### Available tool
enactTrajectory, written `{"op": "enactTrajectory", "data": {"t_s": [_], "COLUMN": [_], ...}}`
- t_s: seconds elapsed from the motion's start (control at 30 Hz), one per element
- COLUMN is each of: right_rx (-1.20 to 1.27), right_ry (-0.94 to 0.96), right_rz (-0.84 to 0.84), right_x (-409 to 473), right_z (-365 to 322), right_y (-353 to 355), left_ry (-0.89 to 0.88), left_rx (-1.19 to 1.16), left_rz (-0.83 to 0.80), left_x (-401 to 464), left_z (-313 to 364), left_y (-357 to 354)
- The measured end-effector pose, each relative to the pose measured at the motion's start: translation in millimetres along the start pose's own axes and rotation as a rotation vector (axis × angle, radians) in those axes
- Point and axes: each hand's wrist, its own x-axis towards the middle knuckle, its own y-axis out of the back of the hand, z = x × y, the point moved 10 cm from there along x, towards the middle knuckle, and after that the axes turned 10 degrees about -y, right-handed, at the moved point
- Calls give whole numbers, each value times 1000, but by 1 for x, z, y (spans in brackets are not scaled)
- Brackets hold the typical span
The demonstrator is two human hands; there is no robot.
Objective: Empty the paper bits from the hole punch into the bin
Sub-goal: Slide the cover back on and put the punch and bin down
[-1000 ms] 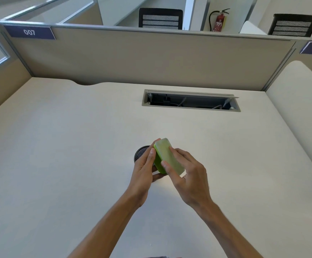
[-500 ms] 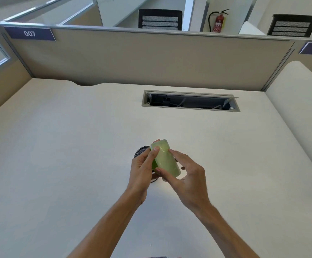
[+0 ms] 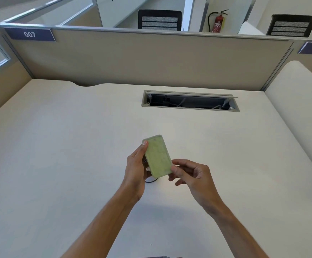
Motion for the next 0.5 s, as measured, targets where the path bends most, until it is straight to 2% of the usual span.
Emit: {"op": "enactTrajectory", "data": {"t_s": [0.5], "right_rx": [-68], "right_ry": [-32], "right_rz": [38], "right_x": [2], "right_z": [2], "right_y": [-12], "left_ry": [-106], "left_rx": [-34], "left_rz": [-7], "left_x": [0], "left_z": [14], "left_y": [-8]}}
